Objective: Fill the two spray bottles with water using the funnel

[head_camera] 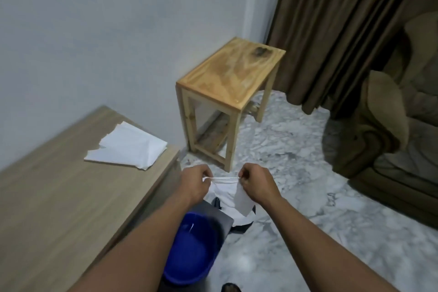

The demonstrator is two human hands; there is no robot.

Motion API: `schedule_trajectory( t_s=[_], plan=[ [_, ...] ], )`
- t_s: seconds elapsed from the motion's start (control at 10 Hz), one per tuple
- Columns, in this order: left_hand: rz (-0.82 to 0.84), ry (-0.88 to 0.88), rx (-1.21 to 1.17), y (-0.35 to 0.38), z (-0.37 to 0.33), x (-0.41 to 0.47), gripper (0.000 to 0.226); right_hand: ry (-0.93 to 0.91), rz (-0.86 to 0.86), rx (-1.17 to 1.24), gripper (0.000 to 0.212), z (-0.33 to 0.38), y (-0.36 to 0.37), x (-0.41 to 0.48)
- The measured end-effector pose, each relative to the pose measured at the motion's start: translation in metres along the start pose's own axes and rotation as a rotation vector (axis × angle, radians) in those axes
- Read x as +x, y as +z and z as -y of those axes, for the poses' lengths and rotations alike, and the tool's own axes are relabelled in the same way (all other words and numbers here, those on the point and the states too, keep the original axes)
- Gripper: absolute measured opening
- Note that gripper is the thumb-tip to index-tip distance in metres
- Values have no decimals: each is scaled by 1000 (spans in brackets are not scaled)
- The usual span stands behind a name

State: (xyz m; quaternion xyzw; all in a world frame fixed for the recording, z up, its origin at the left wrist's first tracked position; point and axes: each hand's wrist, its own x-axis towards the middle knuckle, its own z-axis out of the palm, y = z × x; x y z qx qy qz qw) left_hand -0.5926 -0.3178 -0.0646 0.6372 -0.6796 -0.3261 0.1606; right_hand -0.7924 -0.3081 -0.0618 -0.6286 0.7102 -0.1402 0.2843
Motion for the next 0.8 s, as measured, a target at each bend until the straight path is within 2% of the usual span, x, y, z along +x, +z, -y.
schedule_trajectory(
  t_s=[0.2, 0.3, 0.5, 0.6, 0.7, 0.8],
  plan=[
    [51, -101, 97, 113, 30, 114, 13, 144, -43, -72, 15, -99, 64, 110],
    [57, -149, 119, 176, 64, 164, 12, 246, -54, -22, 16, -149, 114, 156],
    [75, -293, 82, 283, 131, 215, 14, 392, 15, 38, 16, -226, 204, 209],
    [104, -349, 34, 319, 148, 224, 11, 407, 42, 49, 18, -248, 236, 223],
    [114, -343, 42, 332, 159, 225, 21, 409, 89, 50, 23, -254, 250, 229],
    [39, -319, 17, 321, 154, 207, 28, 376, 92, 31, 24, -245, 246, 218]
  ],
)
